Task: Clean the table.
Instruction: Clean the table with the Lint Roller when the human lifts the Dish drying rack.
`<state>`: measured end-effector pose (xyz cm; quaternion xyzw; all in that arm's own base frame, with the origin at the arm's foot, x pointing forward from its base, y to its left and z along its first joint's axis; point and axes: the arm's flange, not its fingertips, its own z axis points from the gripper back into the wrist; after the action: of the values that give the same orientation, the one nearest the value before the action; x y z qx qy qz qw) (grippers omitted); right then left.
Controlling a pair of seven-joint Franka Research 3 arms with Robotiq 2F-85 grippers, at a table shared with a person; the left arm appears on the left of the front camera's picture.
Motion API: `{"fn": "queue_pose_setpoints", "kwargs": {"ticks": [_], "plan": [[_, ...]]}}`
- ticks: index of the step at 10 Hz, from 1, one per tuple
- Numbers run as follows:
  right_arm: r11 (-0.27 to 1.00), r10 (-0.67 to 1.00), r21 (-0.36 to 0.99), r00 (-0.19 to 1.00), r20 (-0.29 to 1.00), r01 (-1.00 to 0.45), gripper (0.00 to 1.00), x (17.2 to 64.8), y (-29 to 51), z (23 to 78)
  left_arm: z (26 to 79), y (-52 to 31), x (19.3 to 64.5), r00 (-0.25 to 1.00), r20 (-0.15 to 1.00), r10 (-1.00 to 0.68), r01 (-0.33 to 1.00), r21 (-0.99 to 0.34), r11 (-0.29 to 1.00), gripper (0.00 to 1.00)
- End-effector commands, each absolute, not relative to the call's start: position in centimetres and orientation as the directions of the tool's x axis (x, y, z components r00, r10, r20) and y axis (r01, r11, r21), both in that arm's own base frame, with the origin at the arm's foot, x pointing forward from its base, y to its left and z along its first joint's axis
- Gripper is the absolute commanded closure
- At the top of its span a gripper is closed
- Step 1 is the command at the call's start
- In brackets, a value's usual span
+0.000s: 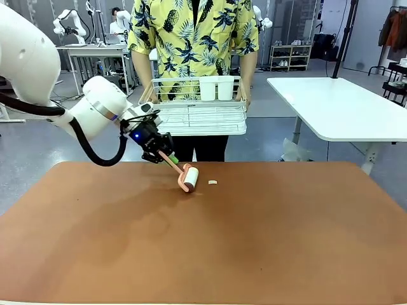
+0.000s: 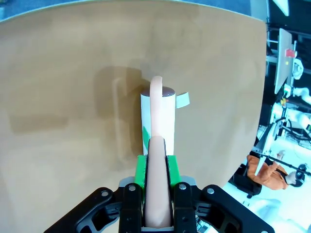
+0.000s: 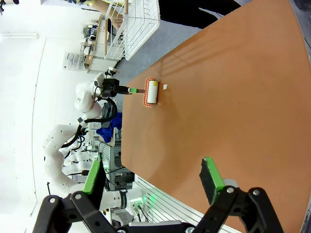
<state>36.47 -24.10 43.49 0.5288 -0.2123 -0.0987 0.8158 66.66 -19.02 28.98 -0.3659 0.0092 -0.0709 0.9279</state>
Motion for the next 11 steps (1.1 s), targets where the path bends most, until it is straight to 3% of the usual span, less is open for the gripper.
{"fn": "queue_pose_setpoints", "kwargs": {"ticks": [1,3,8,11], "plan": [[0.414,-0.382,0.907,0.89,0.25,-0.077,0.0,36.2,-24.1,43.7,26.9,-20.8,68.5,0.989,0.02,-0.147,0.121,-0.679,0.724,0.79],[0.414,-0.382,0.907,0.89,0.25,-0.077,0.0,36.2,-24.1,43.7,26.1,-25.3,68.7,0.998,-0.012,-0.062,0.038,-0.66,0.75,0.79],[0.414,-0.382,0.907,0.89,0.25,-0.077,0.0,36.2,-24.1,43.7,26.3,-34.3,68.1,0.999,-0.01,-0.04,0.022,-0.689,0.724,0.79],[0.414,-0.382,0.907,0.89,0.25,-0.077,0.0,36.2,-24.1,43.7,30.0,-35.9,65.2,0.997,0.082,0.007,0.049,-0.653,0.756,0.79]]}}
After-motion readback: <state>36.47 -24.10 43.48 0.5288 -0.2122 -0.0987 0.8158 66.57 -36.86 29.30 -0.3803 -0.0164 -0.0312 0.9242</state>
